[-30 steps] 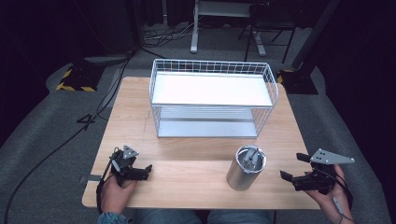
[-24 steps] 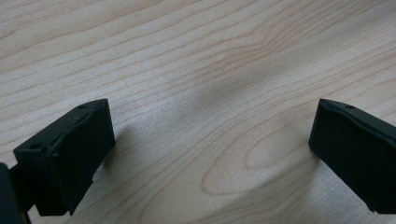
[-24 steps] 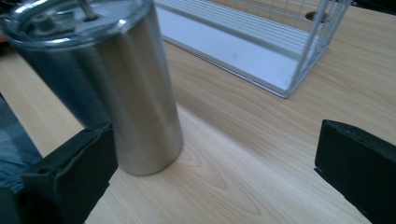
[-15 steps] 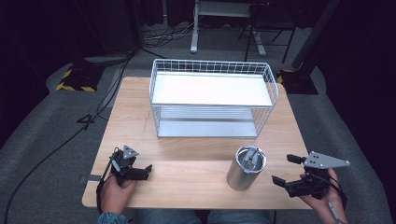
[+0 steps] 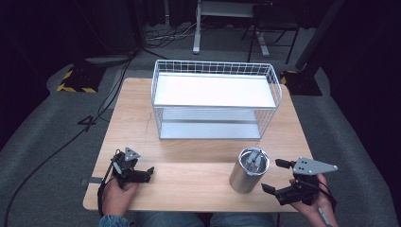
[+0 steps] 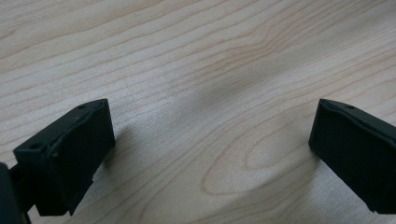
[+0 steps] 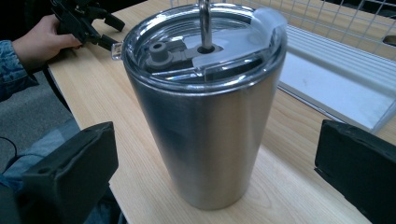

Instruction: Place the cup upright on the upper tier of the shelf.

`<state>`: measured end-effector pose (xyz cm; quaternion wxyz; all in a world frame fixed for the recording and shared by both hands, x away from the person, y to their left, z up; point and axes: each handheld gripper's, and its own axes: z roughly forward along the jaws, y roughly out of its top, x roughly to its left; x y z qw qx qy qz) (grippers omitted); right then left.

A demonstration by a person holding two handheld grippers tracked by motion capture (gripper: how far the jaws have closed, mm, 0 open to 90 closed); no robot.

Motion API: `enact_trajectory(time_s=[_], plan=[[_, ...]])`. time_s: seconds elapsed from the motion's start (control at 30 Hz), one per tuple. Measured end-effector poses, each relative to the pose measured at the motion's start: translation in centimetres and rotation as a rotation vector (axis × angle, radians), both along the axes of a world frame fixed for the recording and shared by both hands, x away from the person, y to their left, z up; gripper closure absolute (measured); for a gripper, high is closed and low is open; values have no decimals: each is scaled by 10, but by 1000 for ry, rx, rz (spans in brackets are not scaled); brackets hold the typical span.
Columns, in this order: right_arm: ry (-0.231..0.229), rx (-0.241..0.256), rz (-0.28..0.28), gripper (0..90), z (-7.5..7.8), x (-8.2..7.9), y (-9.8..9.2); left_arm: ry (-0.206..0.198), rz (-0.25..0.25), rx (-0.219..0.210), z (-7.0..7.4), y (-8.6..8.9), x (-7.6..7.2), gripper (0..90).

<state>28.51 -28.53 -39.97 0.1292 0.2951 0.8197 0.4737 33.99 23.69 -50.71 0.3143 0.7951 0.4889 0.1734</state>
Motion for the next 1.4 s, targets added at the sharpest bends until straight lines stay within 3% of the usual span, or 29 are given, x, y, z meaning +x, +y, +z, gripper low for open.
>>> enact_trajectory(time_s=[0.37,1.03,1.17,1.4], plan=[[-47,-45,-17,0,-11,7,21,0,0,0,0,0,0,6],[-55,0,-34,0,-39,24,48,0,0,0,0,0,0,6],[-61,-8,-24,9,-43,25,50,0,0,0,0,0,0,6],[-67,23,-8,28,-45,26,46,0,0,0,0,0,0,6]])
